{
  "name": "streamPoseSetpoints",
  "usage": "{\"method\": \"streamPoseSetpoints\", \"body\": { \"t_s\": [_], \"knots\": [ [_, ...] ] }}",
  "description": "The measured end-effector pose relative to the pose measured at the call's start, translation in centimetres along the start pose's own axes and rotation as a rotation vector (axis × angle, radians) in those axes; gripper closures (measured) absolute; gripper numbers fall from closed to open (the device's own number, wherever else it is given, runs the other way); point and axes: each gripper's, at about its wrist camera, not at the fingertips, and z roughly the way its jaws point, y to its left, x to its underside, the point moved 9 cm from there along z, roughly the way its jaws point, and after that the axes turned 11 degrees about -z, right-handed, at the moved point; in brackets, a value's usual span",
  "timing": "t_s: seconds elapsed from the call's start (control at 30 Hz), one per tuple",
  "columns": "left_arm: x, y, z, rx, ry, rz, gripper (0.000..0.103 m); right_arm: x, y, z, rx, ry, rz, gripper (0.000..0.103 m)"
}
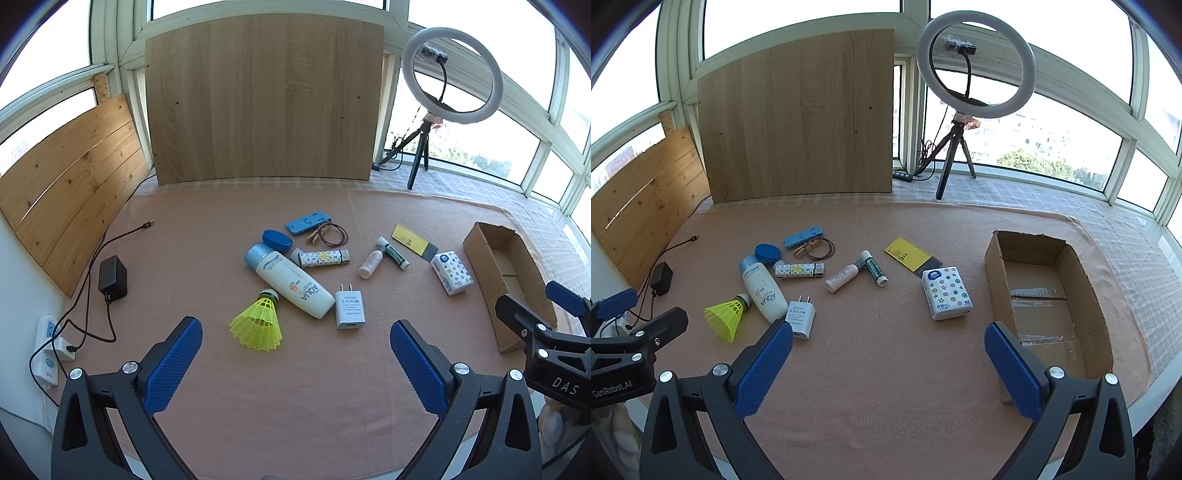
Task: Organize objects
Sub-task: 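Move the left tool toward the white USB charger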
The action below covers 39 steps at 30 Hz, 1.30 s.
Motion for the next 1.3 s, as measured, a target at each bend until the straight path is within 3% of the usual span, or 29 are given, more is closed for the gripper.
{"method": "streamPoseSetpoints", "body": {
  "t_s": [1.3],
  "knots": [
    [-0.3, -0.2, 1.0, 0.007, 0.007, 0.006, 0.000, -0.3, 0.2, 0.9, -0.012, 0.028, 0.014, 0.000]
  ]
}}
